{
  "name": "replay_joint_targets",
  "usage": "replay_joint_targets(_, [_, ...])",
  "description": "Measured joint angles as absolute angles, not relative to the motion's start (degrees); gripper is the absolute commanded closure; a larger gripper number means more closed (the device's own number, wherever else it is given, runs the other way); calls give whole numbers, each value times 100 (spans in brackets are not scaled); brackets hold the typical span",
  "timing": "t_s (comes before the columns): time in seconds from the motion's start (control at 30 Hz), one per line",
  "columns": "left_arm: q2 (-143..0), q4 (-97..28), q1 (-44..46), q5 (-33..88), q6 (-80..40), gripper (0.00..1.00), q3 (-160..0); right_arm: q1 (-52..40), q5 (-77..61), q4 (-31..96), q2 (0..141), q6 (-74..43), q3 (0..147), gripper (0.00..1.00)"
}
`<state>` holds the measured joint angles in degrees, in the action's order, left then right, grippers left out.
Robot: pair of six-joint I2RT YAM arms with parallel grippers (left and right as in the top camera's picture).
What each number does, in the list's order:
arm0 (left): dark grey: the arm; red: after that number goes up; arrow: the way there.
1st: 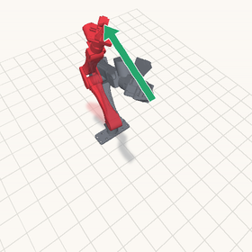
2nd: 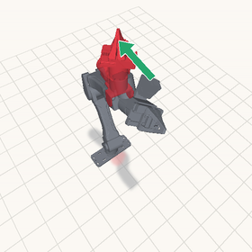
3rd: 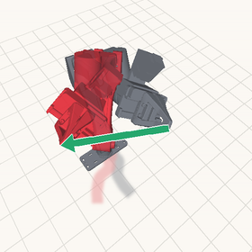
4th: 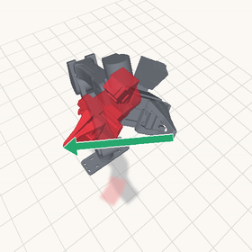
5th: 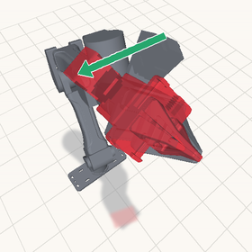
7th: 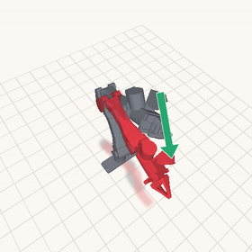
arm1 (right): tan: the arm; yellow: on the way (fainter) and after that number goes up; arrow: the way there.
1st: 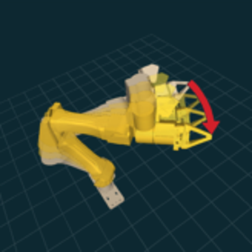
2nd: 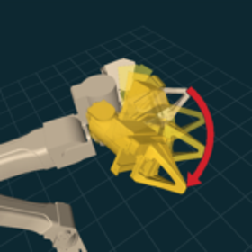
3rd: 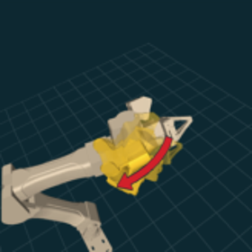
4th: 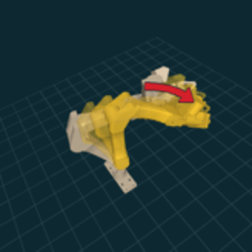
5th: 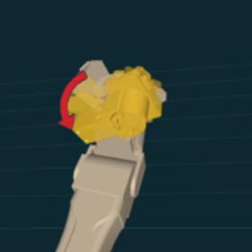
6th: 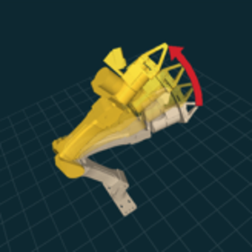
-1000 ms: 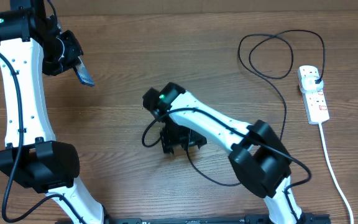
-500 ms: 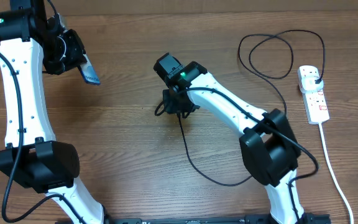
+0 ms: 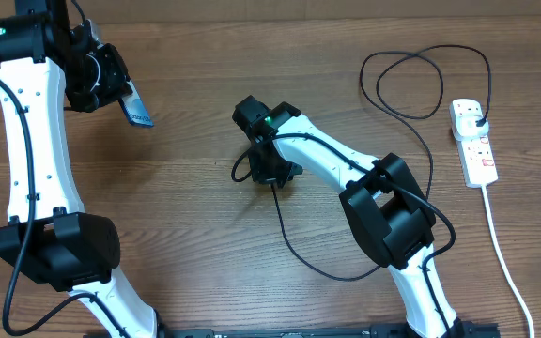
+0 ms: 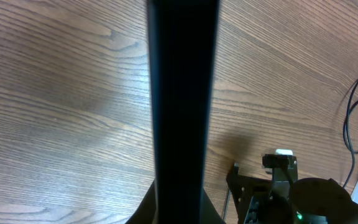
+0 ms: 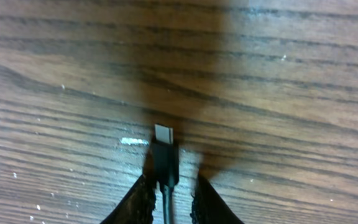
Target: Plug charger to phone and switch on socket
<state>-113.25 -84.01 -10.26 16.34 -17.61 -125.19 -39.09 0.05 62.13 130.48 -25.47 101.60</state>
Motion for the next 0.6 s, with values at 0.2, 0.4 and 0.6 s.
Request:
replay_joint_targets(0.2, [-11325,-8403,-1026,1634,-1761,96,-12519,-3916,-21,6173,13052,-2543,10160,90])
replay_joint_targets(0.4, [-11325,-8405,-1026,1634,-1761,96,-12519,-3916,-47,6176,13052,-2539,10158,96])
replay_joint_targets(0.6, [-11325,-8313,-1028,2093,-1374,96,-12519,-3865,-301,6193,13052,-2526,10158,96])
